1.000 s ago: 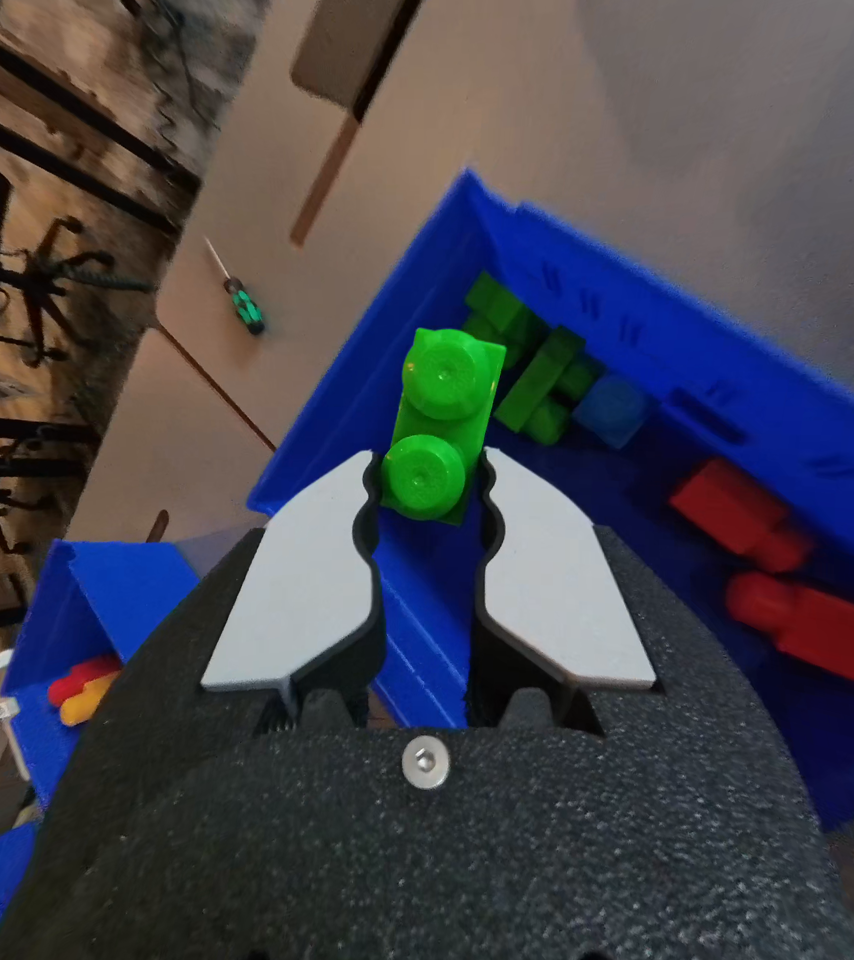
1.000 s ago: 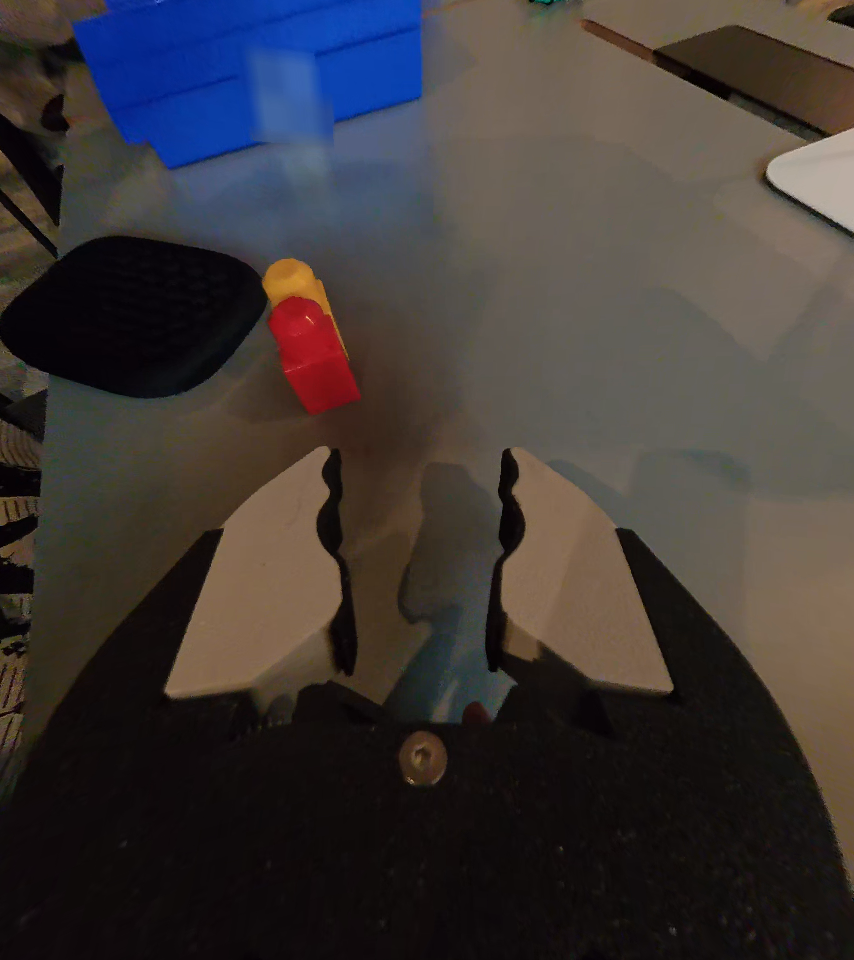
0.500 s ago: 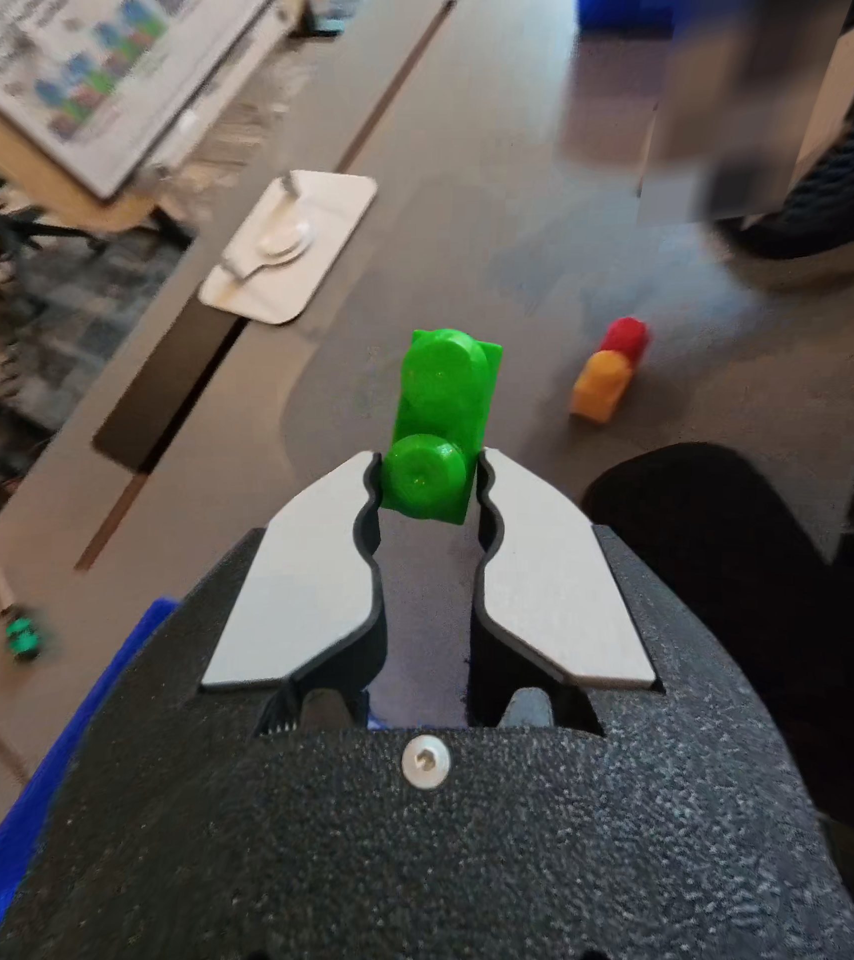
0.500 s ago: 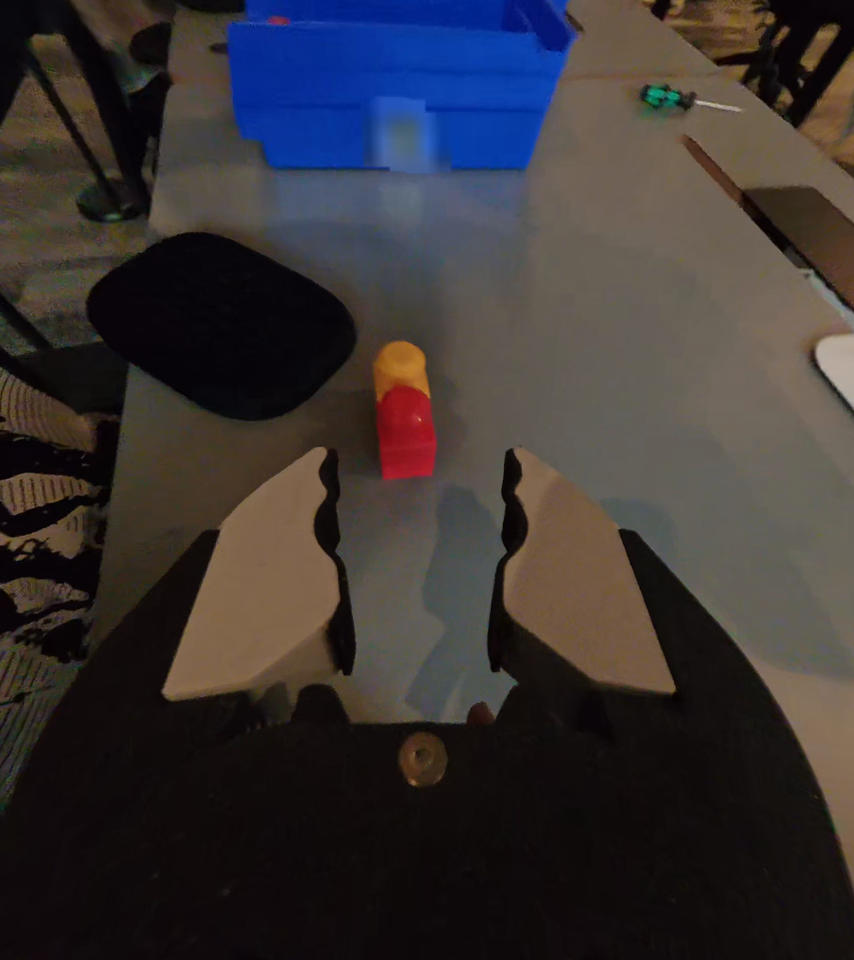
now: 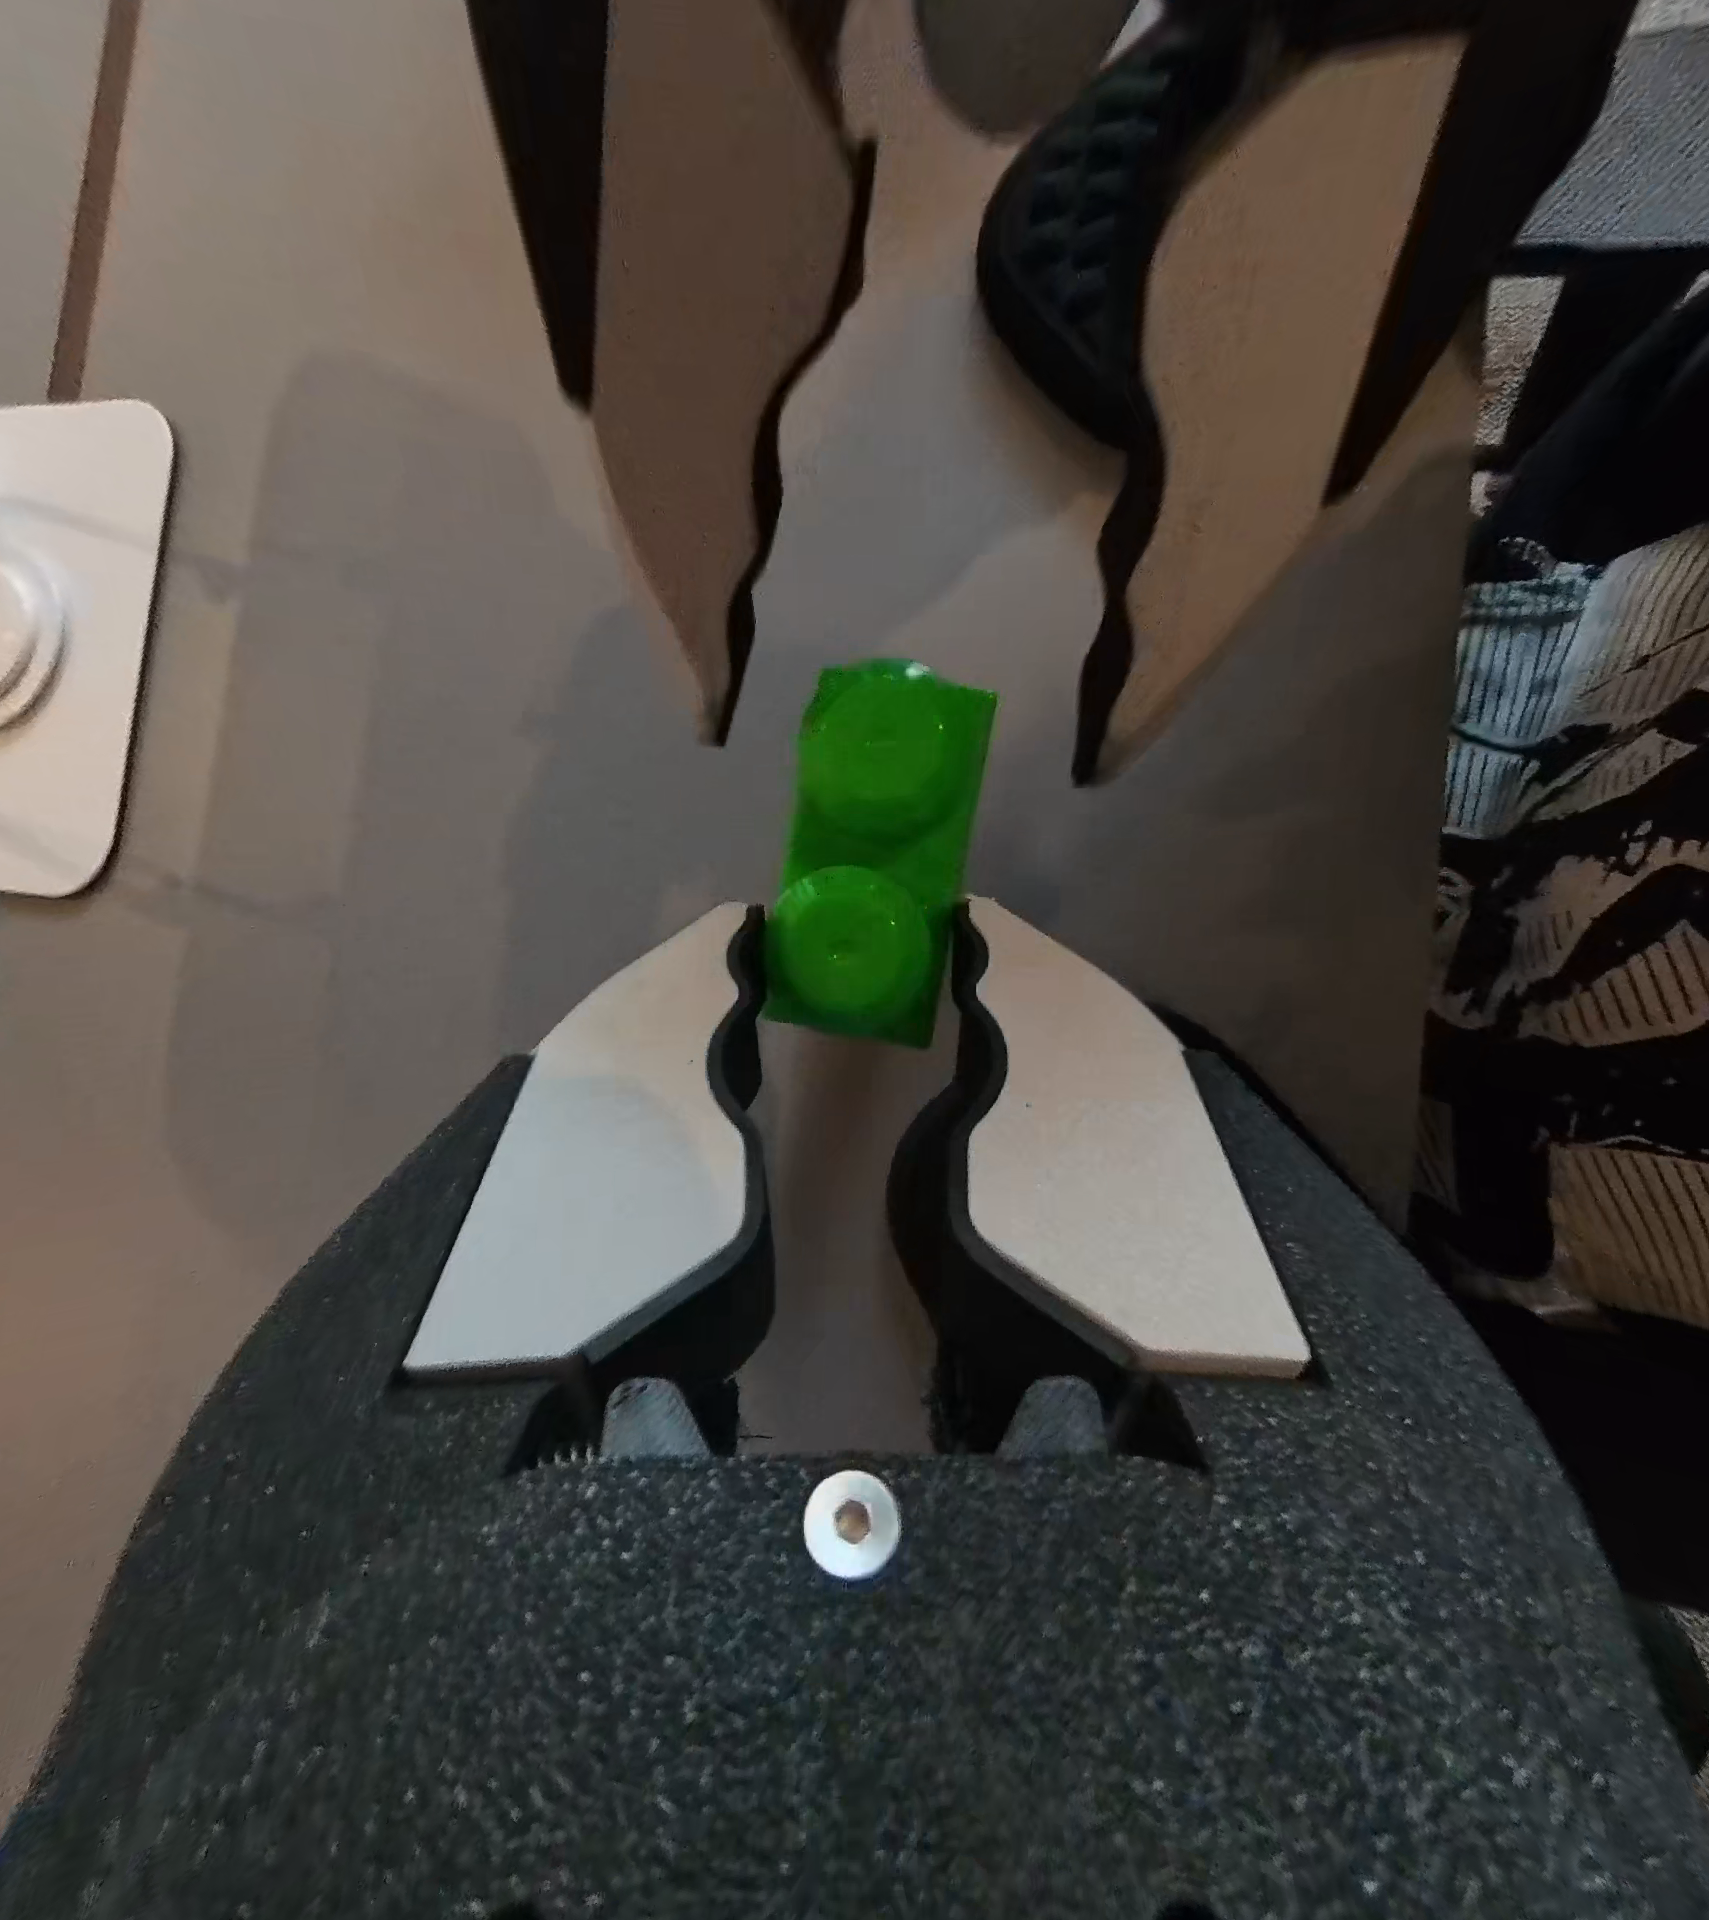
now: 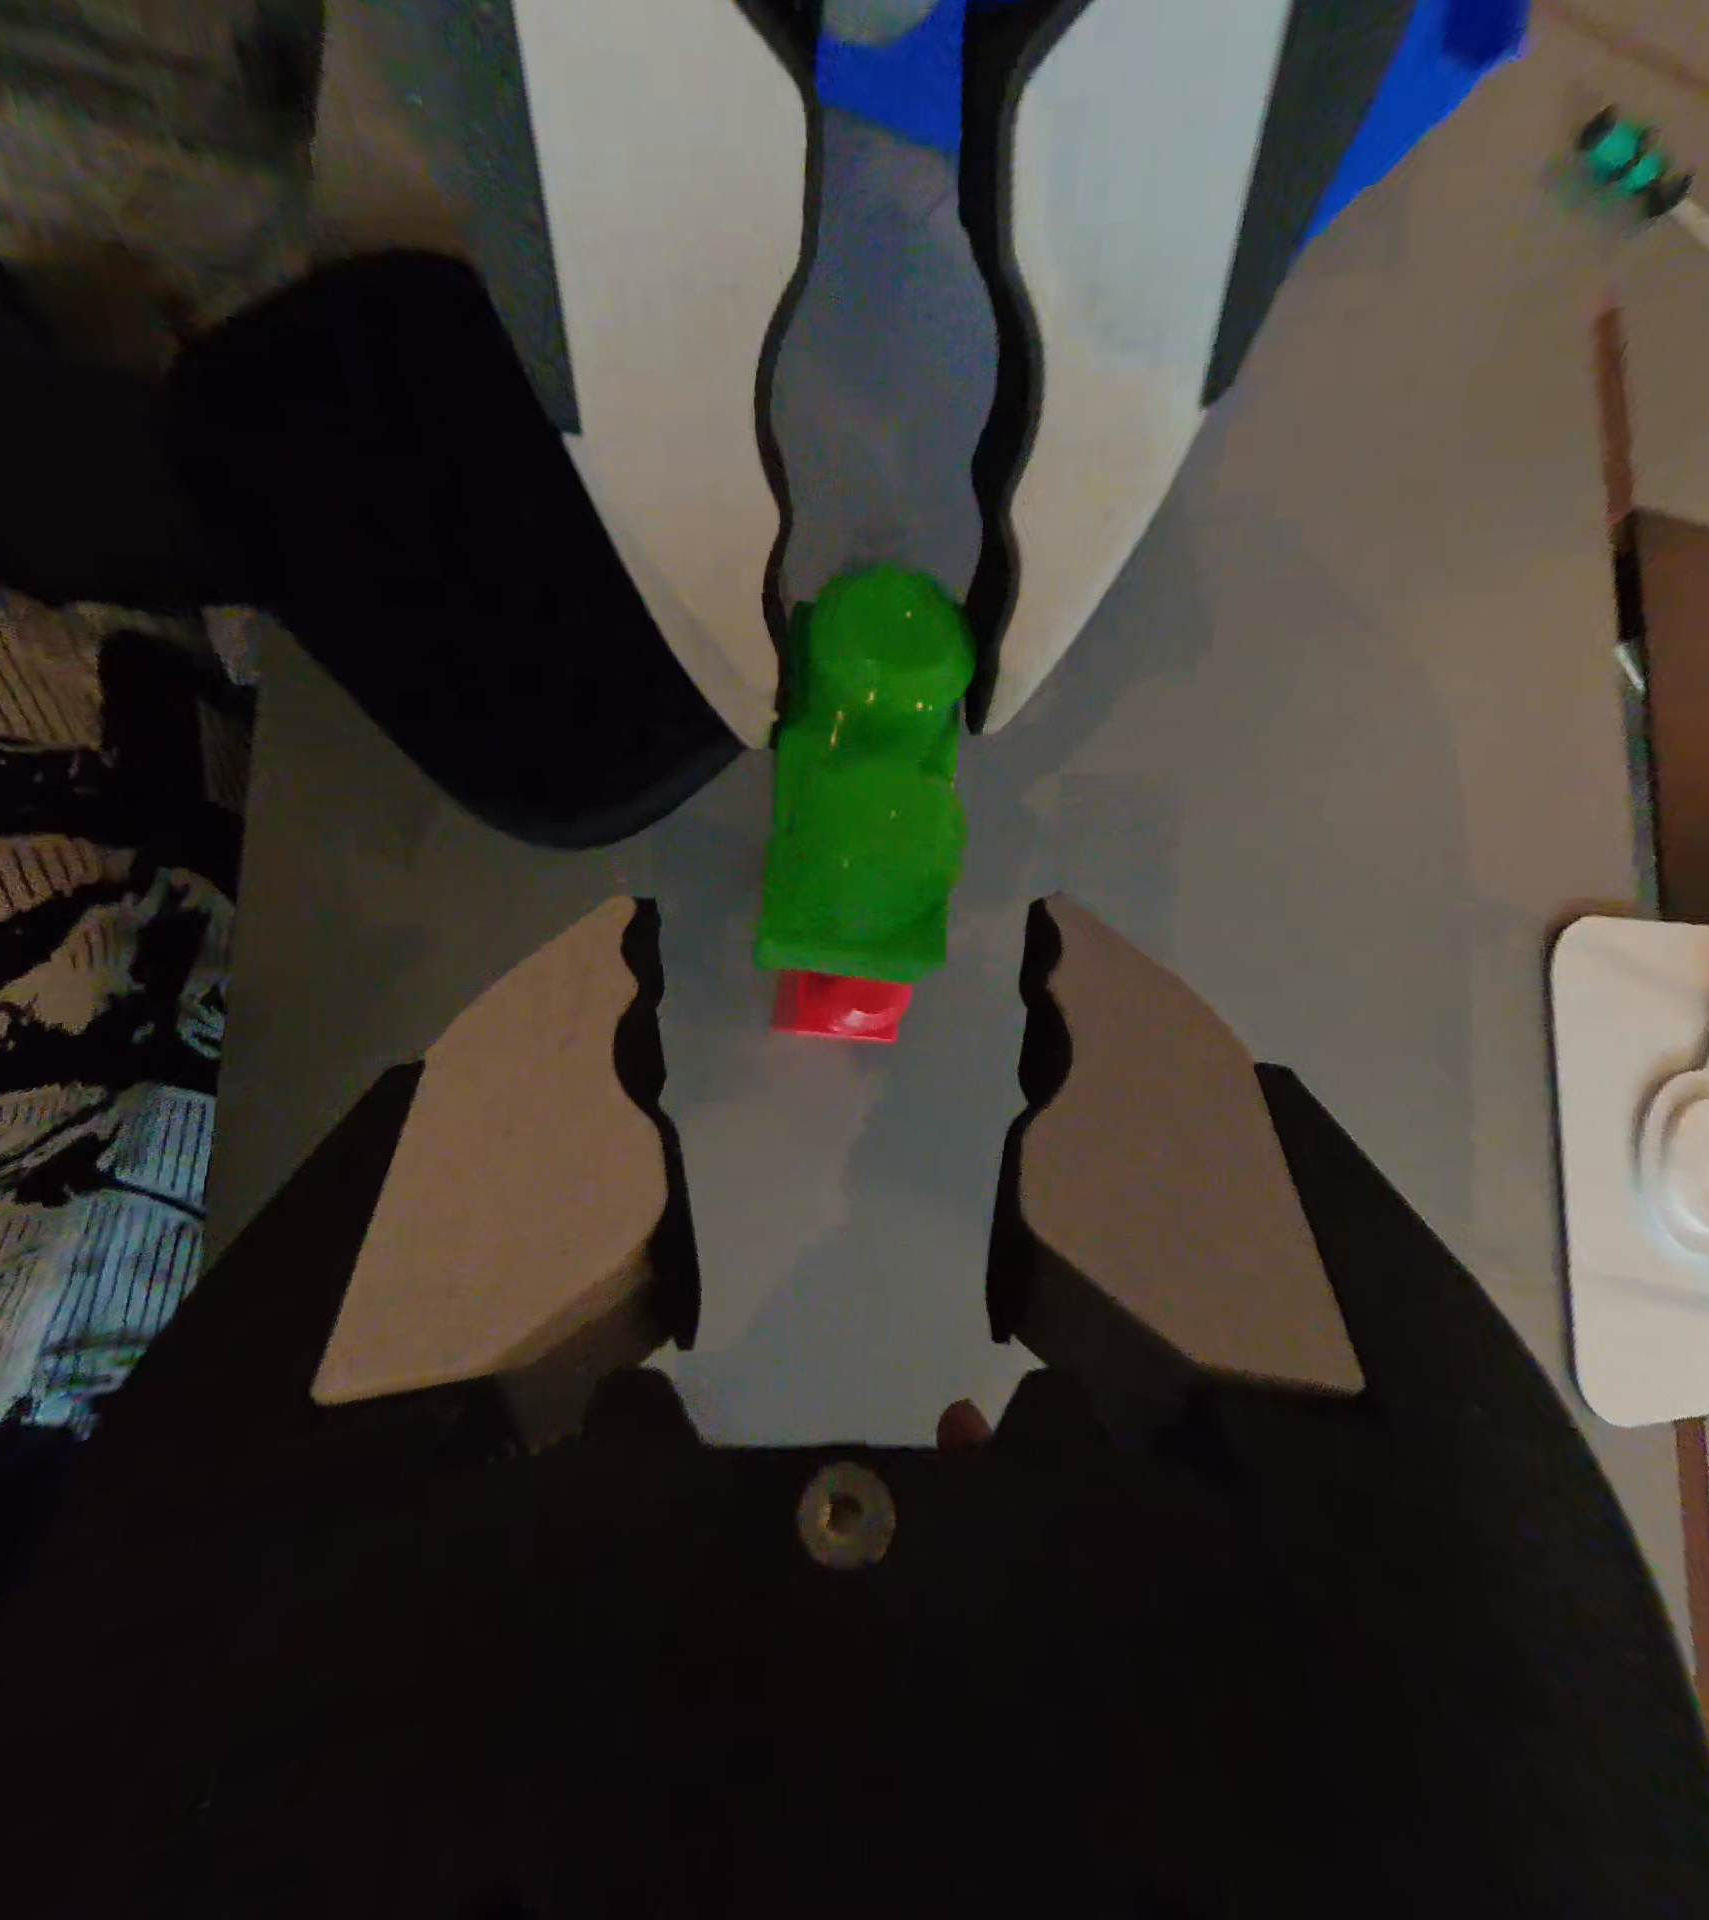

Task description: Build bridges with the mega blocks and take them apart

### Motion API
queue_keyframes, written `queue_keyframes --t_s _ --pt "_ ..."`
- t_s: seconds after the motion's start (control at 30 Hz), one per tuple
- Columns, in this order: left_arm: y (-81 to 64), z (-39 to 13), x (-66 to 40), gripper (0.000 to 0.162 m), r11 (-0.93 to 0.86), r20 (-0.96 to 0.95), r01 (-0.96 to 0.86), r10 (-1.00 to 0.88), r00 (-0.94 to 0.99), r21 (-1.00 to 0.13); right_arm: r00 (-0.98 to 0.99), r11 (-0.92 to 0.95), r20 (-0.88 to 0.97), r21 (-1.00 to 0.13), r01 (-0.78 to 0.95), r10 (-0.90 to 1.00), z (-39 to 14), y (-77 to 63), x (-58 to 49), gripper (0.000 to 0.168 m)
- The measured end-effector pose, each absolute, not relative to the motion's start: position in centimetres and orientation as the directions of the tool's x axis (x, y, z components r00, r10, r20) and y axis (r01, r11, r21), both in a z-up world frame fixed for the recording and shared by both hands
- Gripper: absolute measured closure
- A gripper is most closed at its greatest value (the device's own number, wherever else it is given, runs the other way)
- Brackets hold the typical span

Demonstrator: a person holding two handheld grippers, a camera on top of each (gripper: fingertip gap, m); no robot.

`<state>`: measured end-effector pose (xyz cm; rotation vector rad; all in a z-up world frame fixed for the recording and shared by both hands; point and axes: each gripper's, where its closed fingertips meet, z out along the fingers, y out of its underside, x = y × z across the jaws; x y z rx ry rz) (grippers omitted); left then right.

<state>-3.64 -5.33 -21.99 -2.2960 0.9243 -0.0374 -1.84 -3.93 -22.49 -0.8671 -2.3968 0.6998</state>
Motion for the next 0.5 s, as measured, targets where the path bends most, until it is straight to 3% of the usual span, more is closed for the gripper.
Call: queue_keyframes --t_s 0.1,0.17,0.27,0.33,0.5 --pt "-5.1 -21.8 -3.0 0.127 -0.521 -0.205 -0.612 -0.637 0.743 -0.595 -0.678 0.693 0.288 -0.561 0.453 0.676 -23.4 -3.8 -2.3 0.109" --pt "-5.0 -21.5 -2.9 0.128 -0.51 -0.207 -0.607 -0.637 0.743 -0.61 -0.685 0.696 0.289 -0.568 0.44 0.669 -23.4 -4.0 -2.3 0.129" --pt "-5.1 -20.8 -2.5 0.128 -0.455 -0.214 -0.589 -0.64 0.738 -0.667 -0.693 0.661 0.259 -0.63 0.407 0.673 -22.7 -4.2 -2.1 0.131" --pt "-5.3 -19.9 -1.8 0.115 -0.388 -0.195 -0.536 -0.645 0.739 -0.75 -0.709 0.615 0.22 -0.7 0.363 0.67 -21.7 -4.5 -1.8 0.131" --pt "-5.8 -17.3 -0.2 0.104 -0.188 -0.085 -0.264 -0.642 0.762 -0.946 -0.757 0.498 0.092 -0.803 0.328 0.647 -19.8 -4.4 -0.3 0.132"
